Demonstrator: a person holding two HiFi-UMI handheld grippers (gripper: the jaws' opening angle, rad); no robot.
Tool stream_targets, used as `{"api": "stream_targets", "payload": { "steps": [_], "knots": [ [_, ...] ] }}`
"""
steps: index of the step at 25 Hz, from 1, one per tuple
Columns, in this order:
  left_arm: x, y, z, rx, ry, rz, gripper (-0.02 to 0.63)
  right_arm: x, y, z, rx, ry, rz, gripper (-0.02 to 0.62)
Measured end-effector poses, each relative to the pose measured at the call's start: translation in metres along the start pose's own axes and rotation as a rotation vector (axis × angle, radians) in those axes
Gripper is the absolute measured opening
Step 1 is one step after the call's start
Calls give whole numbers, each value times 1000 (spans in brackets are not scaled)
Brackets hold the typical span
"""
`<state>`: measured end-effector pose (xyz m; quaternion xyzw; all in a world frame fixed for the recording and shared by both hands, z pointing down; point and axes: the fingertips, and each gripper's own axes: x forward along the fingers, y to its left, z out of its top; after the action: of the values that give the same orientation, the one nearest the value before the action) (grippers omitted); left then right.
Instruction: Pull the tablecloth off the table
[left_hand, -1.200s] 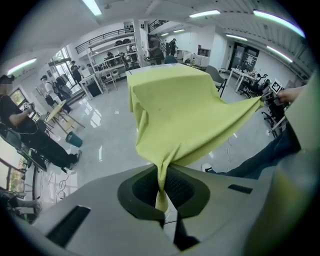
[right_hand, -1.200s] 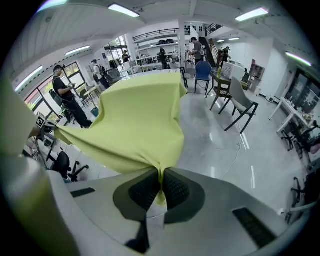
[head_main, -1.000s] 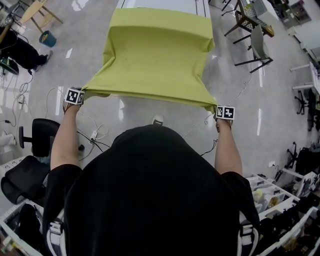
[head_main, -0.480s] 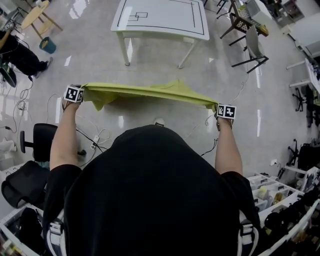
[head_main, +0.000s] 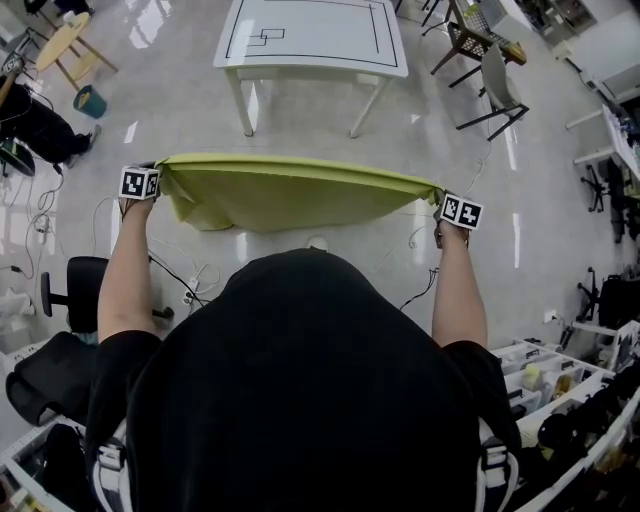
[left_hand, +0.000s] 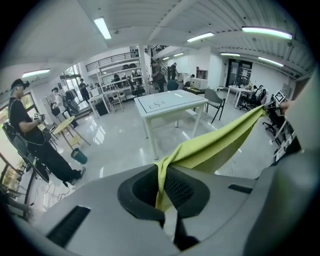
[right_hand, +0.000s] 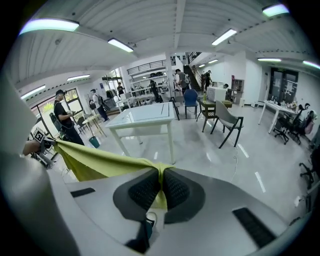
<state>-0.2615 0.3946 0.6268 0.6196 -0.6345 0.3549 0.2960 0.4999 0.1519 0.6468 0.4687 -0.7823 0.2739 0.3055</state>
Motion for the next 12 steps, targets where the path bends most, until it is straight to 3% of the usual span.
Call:
{"api": "stream_targets", "payload": {
  "steps": [4,12],
  "knots": [
    [-22,6,39,10,-84,42,25,-19,-2,33,31,-99,-7,20],
    [-55,8,100,-24,-246,41,25,-58,-5,97,241,-303,46,20]
  ]
}}
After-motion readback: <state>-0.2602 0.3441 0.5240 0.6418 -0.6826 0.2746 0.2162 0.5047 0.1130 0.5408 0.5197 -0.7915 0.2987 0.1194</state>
